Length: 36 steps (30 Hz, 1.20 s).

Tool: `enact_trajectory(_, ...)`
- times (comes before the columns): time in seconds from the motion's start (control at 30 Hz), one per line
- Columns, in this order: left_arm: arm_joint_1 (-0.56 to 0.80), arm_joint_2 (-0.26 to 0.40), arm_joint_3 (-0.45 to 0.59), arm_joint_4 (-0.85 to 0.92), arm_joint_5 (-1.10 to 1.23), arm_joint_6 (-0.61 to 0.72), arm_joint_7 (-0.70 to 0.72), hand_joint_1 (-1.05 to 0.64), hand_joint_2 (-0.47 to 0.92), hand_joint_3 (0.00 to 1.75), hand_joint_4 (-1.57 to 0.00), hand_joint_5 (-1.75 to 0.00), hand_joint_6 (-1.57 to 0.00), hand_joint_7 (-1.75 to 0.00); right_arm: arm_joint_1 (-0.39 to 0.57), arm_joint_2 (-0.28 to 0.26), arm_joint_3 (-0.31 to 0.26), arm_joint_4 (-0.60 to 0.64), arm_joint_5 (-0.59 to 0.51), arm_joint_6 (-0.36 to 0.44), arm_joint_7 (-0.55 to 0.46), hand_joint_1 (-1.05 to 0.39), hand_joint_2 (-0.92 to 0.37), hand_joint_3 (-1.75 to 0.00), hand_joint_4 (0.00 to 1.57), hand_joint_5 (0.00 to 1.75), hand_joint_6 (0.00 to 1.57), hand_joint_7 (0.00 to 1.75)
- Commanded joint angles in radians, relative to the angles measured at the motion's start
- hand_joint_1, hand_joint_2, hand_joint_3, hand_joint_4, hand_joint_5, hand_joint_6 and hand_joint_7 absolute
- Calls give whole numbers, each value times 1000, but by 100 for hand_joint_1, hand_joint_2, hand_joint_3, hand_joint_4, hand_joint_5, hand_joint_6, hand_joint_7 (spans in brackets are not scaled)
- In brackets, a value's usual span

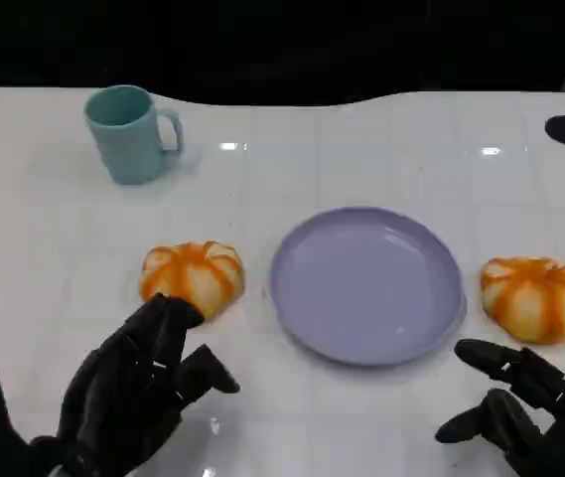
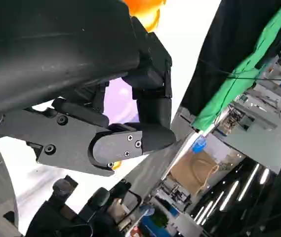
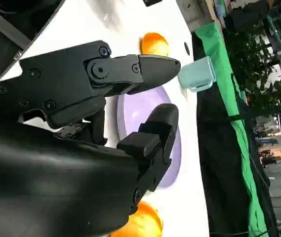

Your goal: Grasp the bread from the table and place it into the plate.

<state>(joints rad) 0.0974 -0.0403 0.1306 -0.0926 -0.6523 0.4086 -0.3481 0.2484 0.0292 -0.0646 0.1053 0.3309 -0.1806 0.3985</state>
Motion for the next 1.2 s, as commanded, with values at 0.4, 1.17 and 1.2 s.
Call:
enact_trajectory(0.4, -9, 13, 10, 4, 9, -11, -10, -50, 92, 51, -64, -175, -49, -161, 1, -9, -4, -4, 2, -1, 3, -75, -92, -30, 70, 117, 83, 58)
enact_trajectory(1.17, -141, 315, -199, -2, 736, -463, 20, -47, 92, 8, -15, -89, -40, -17, -8, -4, 2, 0, -6, 3, -9, -75, -92, -30, 71, 116, 83, 57)
enact_trajectory(1.2, -153, 334, -209, 0, 790, -486, 35, -47, 92, 6, -13, -87, -40, -15, -8, -3, 2, -1, -7, 5, -12, -75, -92, -30, 71, 116, 83, 57)
